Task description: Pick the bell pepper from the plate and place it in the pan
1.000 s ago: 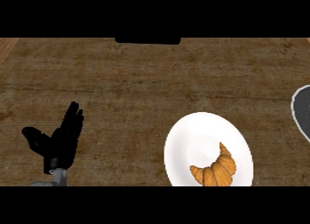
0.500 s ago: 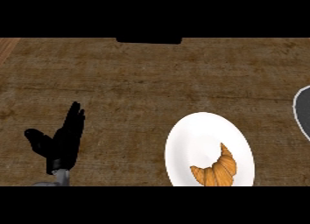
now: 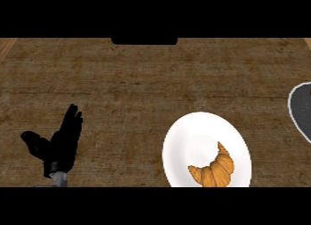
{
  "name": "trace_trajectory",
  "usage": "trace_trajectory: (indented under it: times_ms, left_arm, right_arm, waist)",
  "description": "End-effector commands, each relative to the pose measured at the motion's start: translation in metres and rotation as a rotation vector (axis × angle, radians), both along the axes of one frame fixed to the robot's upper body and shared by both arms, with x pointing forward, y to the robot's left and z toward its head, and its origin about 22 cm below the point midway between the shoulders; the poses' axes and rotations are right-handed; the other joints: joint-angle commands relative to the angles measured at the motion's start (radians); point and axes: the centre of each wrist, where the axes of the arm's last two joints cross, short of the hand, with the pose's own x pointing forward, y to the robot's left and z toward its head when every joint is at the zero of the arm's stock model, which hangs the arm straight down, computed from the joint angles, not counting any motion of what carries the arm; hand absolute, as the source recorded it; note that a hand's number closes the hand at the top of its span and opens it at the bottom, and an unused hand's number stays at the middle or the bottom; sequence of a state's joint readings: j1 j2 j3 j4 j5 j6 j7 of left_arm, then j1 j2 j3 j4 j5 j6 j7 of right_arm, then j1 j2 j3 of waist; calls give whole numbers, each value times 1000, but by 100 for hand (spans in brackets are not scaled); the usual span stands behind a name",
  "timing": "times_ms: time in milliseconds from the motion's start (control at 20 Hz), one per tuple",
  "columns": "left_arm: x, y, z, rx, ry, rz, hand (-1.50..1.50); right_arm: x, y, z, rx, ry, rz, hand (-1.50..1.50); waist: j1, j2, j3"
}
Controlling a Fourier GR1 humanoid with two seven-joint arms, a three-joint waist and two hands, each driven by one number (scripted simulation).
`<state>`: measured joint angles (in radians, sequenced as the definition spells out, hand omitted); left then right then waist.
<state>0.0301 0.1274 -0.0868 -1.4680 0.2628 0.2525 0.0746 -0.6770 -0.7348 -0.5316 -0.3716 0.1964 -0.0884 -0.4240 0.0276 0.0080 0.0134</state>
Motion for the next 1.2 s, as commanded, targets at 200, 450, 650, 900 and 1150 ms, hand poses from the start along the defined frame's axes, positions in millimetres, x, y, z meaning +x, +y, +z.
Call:
trace_trajectory:
  times_ms: [200, 450, 650, 900, 1150]
  left_arm:
    - [-11, 0, -23, -6, 80, 35, 0]
    - [-19, 5, -23, -5, 102, 25, 0]
    - [-22, 6, -19, -11, 105, 42, 0]
    - [-18, 12, -7, -17, 104, 30, 0]
    - [-21, -2, -27, 7, 97, 30, 0]
  right_arm:
    - [-65, -64, 11, 242, -141, 190, -150]
    - [-92, -74, -5, 304, -137, 284, -150]
    - [-125, -81, -26, 265, -137, 318, -150]
    - [-147, -90, -27, 257, -94, 253, -150]
    - [-162, -88, -35, 260, -118, 239, -150]
  waist:
    - [-27, 1, -10]
    - [-25, -6, -12]
    - [-36, -11, -14]
    - [-31, -10, -13]
    - [-34, -9, -14]
